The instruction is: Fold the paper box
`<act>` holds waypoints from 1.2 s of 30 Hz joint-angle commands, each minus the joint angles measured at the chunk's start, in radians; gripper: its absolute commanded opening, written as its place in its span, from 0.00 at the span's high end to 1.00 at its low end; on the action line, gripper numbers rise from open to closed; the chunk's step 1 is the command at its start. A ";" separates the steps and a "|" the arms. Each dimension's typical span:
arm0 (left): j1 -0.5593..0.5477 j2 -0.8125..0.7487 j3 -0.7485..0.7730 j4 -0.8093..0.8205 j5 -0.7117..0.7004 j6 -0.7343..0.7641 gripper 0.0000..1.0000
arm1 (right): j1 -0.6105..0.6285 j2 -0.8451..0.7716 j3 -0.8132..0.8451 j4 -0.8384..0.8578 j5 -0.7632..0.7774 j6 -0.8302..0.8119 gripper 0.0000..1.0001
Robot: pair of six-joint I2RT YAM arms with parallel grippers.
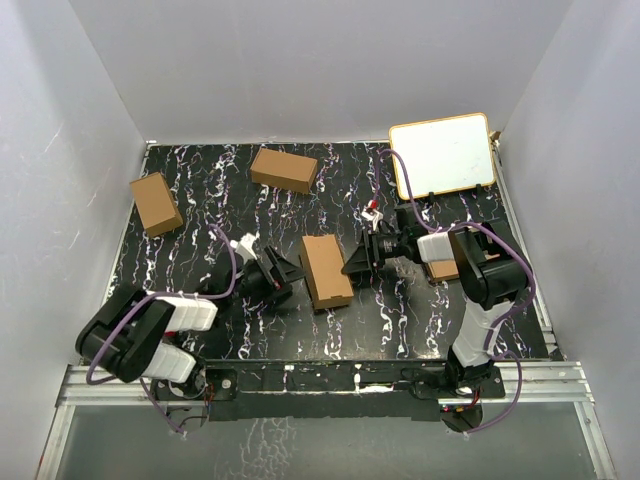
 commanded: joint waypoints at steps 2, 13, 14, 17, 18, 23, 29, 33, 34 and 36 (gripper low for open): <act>-0.049 0.076 0.056 0.127 -0.001 -0.024 0.03 | -0.029 0.027 0.026 -0.013 0.024 -0.017 0.56; -0.126 0.184 0.120 0.165 -0.045 -0.020 0.03 | -0.029 0.025 0.026 -0.012 0.022 -0.022 0.56; -0.127 0.191 0.124 0.157 -0.051 -0.023 0.04 | -0.029 0.025 0.027 -0.013 0.019 -0.023 0.56; -0.131 0.206 0.137 0.119 -0.067 -0.018 0.09 | -0.029 0.030 0.027 -0.013 0.016 -0.025 0.56; -0.131 0.210 0.139 0.115 -0.072 -0.018 0.11 | -0.028 0.031 0.027 -0.013 0.016 -0.025 0.56; -0.134 0.223 0.172 0.102 -0.080 -0.003 0.26 | -0.028 0.027 0.028 -0.013 0.012 -0.031 0.55; -0.134 0.188 0.226 -0.012 -0.081 0.059 0.45 | -0.034 0.010 0.035 -0.013 -0.022 -0.054 0.48; -0.134 0.123 0.254 -0.147 -0.103 0.122 0.56 | -0.061 -0.016 0.072 -0.067 -0.077 -0.106 0.34; -0.133 0.106 0.261 -0.199 -0.110 0.145 0.58 | -0.077 -0.025 0.087 -0.095 -0.085 -0.133 0.29; -0.130 0.069 0.281 -0.287 -0.118 0.183 0.59 | -0.105 -0.055 0.107 -0.143 -0.096 -0.184 0.22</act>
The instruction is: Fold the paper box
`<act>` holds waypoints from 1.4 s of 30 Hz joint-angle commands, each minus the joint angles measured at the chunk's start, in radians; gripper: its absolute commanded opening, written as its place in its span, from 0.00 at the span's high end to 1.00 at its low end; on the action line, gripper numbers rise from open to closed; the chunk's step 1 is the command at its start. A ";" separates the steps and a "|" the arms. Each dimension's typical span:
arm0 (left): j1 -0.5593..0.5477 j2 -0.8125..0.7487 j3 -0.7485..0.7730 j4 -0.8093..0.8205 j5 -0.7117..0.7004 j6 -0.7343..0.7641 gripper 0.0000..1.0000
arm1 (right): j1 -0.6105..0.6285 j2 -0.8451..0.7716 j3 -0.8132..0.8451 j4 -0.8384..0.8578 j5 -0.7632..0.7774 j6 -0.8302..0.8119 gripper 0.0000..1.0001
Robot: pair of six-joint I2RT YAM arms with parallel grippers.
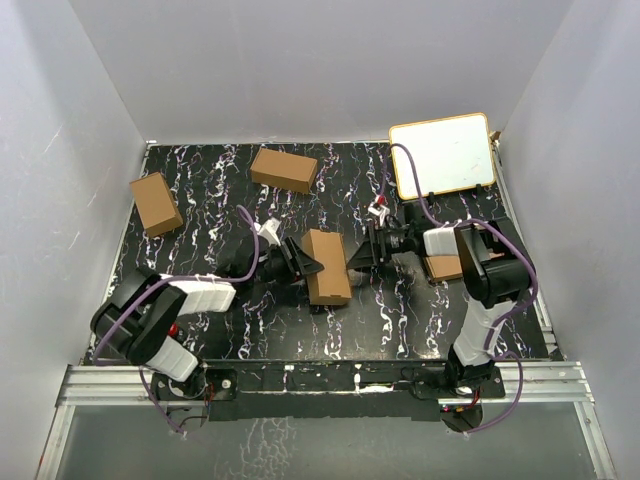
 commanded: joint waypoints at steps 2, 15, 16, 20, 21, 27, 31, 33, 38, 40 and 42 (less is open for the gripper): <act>0.005 -0.131 0.075 -0.283 -0.042 0.144 0.59 | -0.089 -0.101 0.084 -0.083 -0.072 -0.154 0.17; 0.035 -0.116 0.620 -1.334 -0.489 0.619 0.61 | -0.208 -0.335 0.076 -0.088 0.196 -0.202 0.01; 0.030 -0.096 0.657 -1.399 -0.556 0.642 0.61 | -0.233 -0.342 0.077 -0.088 0.188 -0.204 0.01; 0.022 -0.005 0.755 -1.587 -0.763 0.693 0.61 | -0.256 -0.364 0.048 -0.038 0.181 -0.176 0.01; 0.021 0.013 0.781 -1.621 -0.800 0.695 0.61 | -0.259 -0.362 0.046 -0.035 0.182 -0.172 0.01; 0.017 0.086 0.866 -1.643 -0.871 0.731 0.60 | -0.266 -0.346 0.047 -0.037 0.172 -0.170 0.01; 0.005 0.168 0.893 -1.635 -0.839 0.732 0.53 | -0.267 -0.338 0.049 -0.040 0.167 -0.170 0.01; -0.005 0.220 0.906 -1.652 -0.835 0.715 0.44 | -0.267 -0.334 0.050 -0.043 0.164 -0.170 0.01; -0.049 0.328 0.942 -1.691 -0.844 0.683 0.28 | -0.270 -0.312 0.061 -0.063 0.148 -0.174 0.01; -0.066 0.343 0.955 -1.694 -0.819 0.676 0.22 | -0.270 -0.301 0.068 -0.074 0.145 -0.179 0.01; -0.086 0.341 0.968 -1.687 -0.795 0.673 0.15 | -0.271 -0.297 0.071 -0.081 0.142 -0.183 0.01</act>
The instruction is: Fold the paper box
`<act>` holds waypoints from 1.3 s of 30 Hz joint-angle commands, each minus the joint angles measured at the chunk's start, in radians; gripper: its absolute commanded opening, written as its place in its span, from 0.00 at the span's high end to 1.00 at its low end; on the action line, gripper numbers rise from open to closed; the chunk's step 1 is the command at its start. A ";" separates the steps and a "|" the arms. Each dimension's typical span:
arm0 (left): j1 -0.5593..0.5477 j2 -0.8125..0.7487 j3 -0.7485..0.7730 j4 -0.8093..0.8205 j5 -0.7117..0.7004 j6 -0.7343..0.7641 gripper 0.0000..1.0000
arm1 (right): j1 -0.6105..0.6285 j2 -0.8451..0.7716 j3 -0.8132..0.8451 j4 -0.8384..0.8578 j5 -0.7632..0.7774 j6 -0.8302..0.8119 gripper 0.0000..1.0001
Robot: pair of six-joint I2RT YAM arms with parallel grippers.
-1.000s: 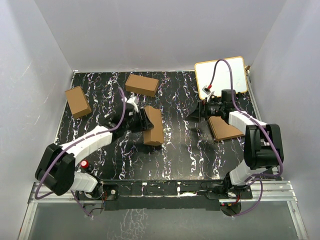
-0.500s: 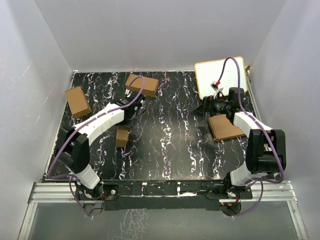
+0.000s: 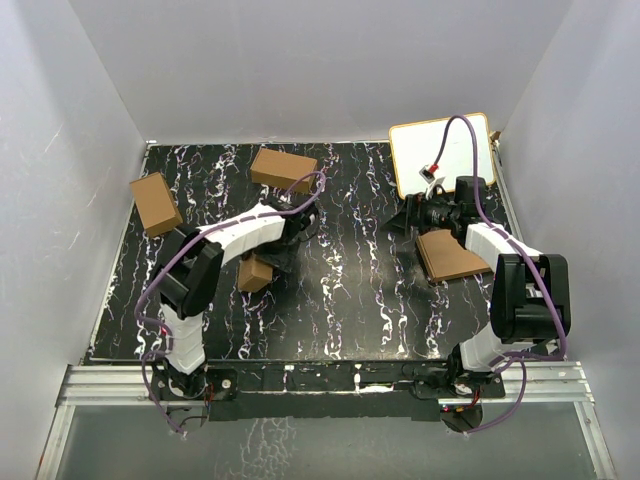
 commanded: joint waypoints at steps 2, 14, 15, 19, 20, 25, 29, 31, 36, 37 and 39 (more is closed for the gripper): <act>-0.050 -0.037 0.072 -0.046 0.035 -0.023 0.13 | -0.006 0.012 0.026 0.017 -0.031 -0.010 0.01; -0.083 -0.258 0.003 0.159 0.204 -0.020 0.08 | -0.006 0.009 0.041 -0.018 -0.055 -0.049 0.01; -0.083 -0.308 -0.034 0.219 0.237 -0.016 0.08 | -0.005 0.005 0.047 -0.036 -0.061 -0.073 0.01; -0.062 -0.519 -0.251 0.525 0.356 0.009 0.03 | -0.007 -0.034 0.060 -0.080 -0.025 -0.168 0.01; -0.045 -0.575 -0.302 0.591 0.380 0.009 0.03 | -0.009 -0.049 0.063 -0.091 -0.006 -0.198 0.01; 0.206 -0.694 -0.485 0.823 0.699 -0.075 0.03 | -0.051 -0.144 0.088 -0.154 0.081 -0.309 0.01; 0.403 -0.701 -0.534 0.922 0.927 -0.160 0.03 | -0.118 -0.215 0.118 -0.166 0.102 -0.284 0.01; 0.464 -0.714 -0.528 0.950 0.985 -0.189 0.03 | -0.145 -0.244 0.142 -0.163 0.131 -0.214 0.01; 0.543 -0.752 -0.412 0.882 1.013 -0.174 0.03 | -0.154 -0.287 0.287 -0.211 0.284 -0.122 0.01; 0.546 -0.756 -0.376 0.849 1.014 -0.166 0.03 | -0.154 -0.291 0.326 -0.241 0.280 -0.127 0.01; 0.546 -0.761 -0.304 0.788 1.014 -0.156 0.03 | -0.155 -0.297 0.413 -0.298 0.249 -0.143 0.01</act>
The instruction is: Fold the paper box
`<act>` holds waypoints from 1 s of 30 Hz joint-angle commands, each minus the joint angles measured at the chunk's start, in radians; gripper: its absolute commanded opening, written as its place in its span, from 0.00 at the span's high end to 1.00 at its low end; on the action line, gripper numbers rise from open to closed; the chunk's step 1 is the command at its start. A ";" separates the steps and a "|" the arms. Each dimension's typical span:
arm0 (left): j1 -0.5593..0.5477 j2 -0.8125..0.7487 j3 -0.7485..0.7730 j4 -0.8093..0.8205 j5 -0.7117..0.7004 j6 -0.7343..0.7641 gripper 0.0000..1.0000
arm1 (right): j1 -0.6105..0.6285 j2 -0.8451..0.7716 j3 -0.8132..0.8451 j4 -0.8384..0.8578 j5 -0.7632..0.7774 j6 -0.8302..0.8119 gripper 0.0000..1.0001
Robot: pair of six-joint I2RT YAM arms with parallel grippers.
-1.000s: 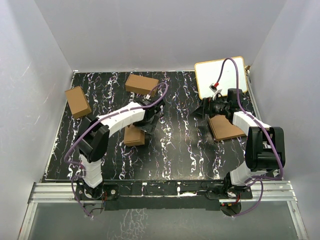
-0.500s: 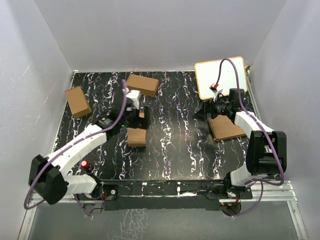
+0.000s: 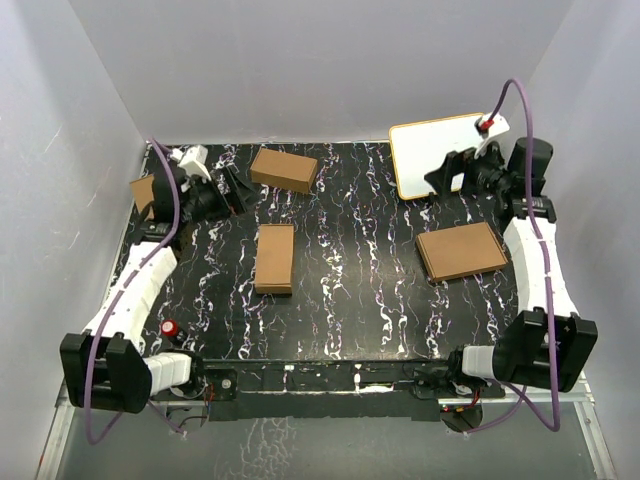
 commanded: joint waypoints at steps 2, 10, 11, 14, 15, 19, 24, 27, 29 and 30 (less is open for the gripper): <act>0.011 -0.072 0.208 -0.090 0.081 0.010 0.03 | -0.003 -0.047 0.248 -0.099 0.019 0.049 0.01; 0.011 -0.118 0.366 -0.171 0.078 0.000 0.03 | -0.001 -0.073 0.420 -0.139 0.096 0.213 0.01; 0.011 -0.125 0.370 -0.176 0.081 -0.005 0.03 | -0.001 -0.078 0.427 -0.142 0.111 0.223 0.01; 0.011 -0.143 0.366 -0.179 0.077 -0.018 0.03 | -0.001 -0.088 0.444 -0.165 0.146 0.245 0.01; 0.011 -0.147 0.363 -0.181 0.072 -0.019 0.03 | -0.001 -0.091 0.442 -0.169 0.152 0.247 0.01; 0.011 -0.151 0.366 -0.211 0.050 -0.013 0.03 | -0.002 -0.095 0.440 -0.184 0.155 0.256 0.01; 0.011 -0.149 0.377 -0.254 0.039 -0.002 0.03 | -0.004 -0.102 0.441 -0.186 0.158 0.260 0.01; 0.011 -0.154 0.376 -0.267 0.038 0.003 0.03 | -0.003 -0.110 0.435 -0.187 0.160 0.263 0.01; 0.011 -0.156 0.377 -0.280 0.030 0.012 0.03 | -0.003 -0.119 0.427 -0.188 0.159 0.259 0.01; 0.011 -0.157 0.375 -0.291 0.027 0.017 0.03 | -0.003 -0.123 0.424 -0.189 0.161 0.260 0.01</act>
